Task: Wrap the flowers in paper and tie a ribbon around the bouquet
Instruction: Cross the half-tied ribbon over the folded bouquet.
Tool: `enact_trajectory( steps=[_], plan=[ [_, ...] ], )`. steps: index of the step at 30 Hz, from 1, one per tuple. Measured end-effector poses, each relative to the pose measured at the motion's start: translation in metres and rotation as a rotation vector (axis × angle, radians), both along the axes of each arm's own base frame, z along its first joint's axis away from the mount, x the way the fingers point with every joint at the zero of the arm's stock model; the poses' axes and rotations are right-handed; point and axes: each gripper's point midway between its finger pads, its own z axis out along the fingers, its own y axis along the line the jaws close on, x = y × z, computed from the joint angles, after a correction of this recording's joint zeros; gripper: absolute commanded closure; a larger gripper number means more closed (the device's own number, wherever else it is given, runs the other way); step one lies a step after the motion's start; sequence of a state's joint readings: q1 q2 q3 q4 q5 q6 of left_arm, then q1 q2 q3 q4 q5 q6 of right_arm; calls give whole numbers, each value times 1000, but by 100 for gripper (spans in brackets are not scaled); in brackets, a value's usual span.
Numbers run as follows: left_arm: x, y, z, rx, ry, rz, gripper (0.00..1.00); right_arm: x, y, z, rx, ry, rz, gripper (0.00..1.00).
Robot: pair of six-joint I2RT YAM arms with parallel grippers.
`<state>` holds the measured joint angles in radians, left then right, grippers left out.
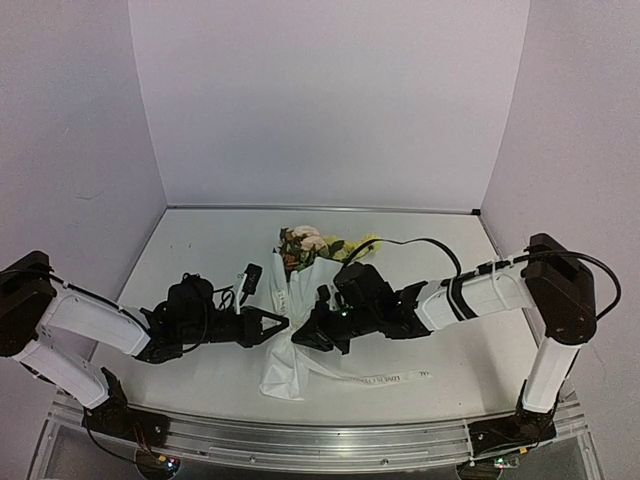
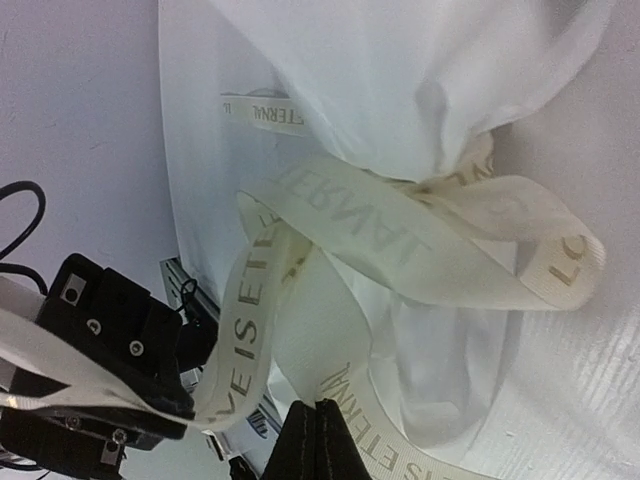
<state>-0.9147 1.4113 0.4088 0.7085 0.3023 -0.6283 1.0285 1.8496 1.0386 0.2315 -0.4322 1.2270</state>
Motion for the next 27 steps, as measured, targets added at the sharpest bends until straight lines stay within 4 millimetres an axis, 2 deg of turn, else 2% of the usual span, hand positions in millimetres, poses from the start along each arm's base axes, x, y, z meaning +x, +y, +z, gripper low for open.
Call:
enact_trajectory(
  steps=[6, 12, 15, 22, 27],
  plan=[
    [-2, 0, 7, -17, -23, -7, 100, 5, 5, -14, 2, 40, -24, 100],
    [-3, 2, 17, -28, -51, -9, 100, 17, -7, -26, -4, 68, -69, 100],
    [-3, 3, 15, -19, -44, -5, 100, 18, -15, -31, -13, 80, -80, 100],
    [1, 6, 17, -14, -52, 25, 100, 19, -21, -30, -30, 81, -82, 100],
    [1, 9, 20, -8, -56, 33, 100, 18, -33, -25, -73, 73, -83, 100]
  ],
)
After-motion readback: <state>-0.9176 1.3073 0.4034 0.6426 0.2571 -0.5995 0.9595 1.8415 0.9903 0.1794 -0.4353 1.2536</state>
